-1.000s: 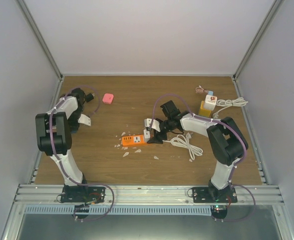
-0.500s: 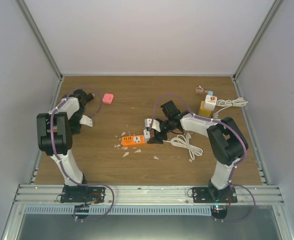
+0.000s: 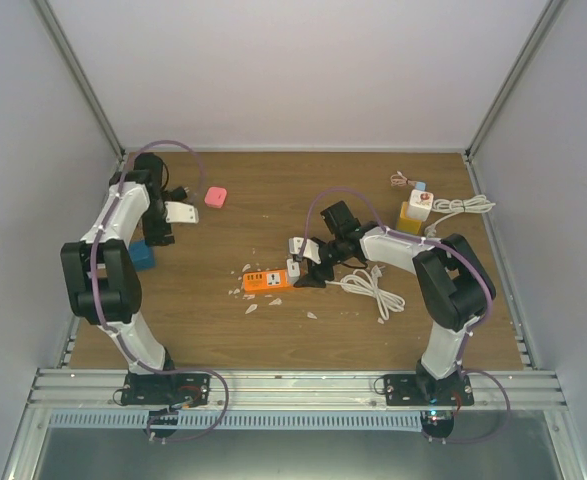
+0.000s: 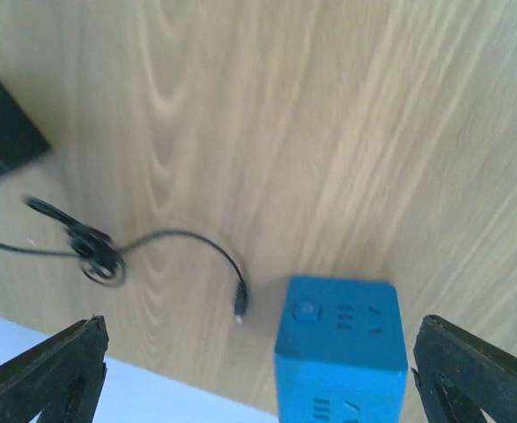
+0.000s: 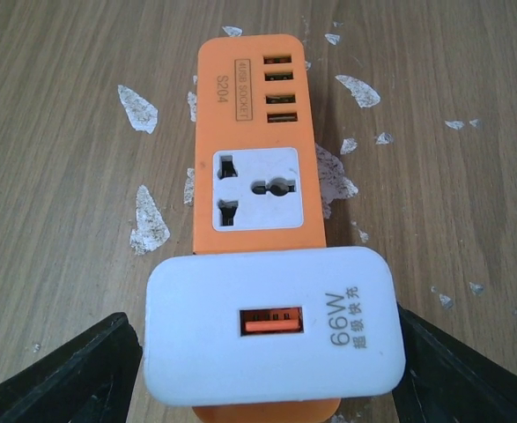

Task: Pull the plug off the socket

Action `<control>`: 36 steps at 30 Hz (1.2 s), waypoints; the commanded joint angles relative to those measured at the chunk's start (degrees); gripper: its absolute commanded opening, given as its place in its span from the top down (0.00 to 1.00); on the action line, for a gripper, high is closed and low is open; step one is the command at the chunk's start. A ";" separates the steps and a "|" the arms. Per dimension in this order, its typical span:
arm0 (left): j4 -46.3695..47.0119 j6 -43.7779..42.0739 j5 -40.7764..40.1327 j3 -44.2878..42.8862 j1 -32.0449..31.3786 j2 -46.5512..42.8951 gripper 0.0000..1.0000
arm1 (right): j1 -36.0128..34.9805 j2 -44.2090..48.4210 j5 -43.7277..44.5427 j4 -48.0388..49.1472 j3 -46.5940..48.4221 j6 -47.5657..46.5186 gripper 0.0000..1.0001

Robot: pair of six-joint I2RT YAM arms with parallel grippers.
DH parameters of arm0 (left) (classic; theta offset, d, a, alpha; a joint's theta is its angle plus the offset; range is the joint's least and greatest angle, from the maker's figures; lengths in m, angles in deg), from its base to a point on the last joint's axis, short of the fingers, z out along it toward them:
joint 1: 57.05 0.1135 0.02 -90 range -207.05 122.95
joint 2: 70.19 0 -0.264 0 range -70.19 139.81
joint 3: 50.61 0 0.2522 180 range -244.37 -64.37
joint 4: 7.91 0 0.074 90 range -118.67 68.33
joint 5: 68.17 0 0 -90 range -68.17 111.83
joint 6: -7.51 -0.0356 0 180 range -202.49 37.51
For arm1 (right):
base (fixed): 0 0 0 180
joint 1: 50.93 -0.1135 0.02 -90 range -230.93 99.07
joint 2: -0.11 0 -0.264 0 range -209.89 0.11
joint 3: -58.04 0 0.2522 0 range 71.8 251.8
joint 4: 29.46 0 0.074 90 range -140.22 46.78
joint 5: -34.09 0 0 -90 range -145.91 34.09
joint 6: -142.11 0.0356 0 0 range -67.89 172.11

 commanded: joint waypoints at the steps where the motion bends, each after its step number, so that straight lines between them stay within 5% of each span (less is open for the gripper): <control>1: -0.75 4.34 16.80 -2.96 -1.17 -3.07 0.05 | 0.17 1.12 -2.02 -0.72 0.23 -0.66 0.23; 9: 3.39 19.65 39.53 -0.43 -6.89 -3.72 0.05 | 0.08 0.17 -3.31 -0.69 1.98 -0.11 0.26; 15: 12.61 30.28 47.24 8.49 -14.78 -3.70 0.05 | -0.39 -0.47 -2.81 -0.12 2.79 -0.19 0.30; 23: 21.00 38.80 51.26 12.40 -21.43 0.99 0.07 | -1.05 -0.83 -2.08 -0.23 2.98 -0.38 0.41; 36: 24.64 39.63 47.41 15.46 -26.13 6.00 0.09 | -1.12 -0.10 -2.51 -1.01 2.74 -0.29 0.56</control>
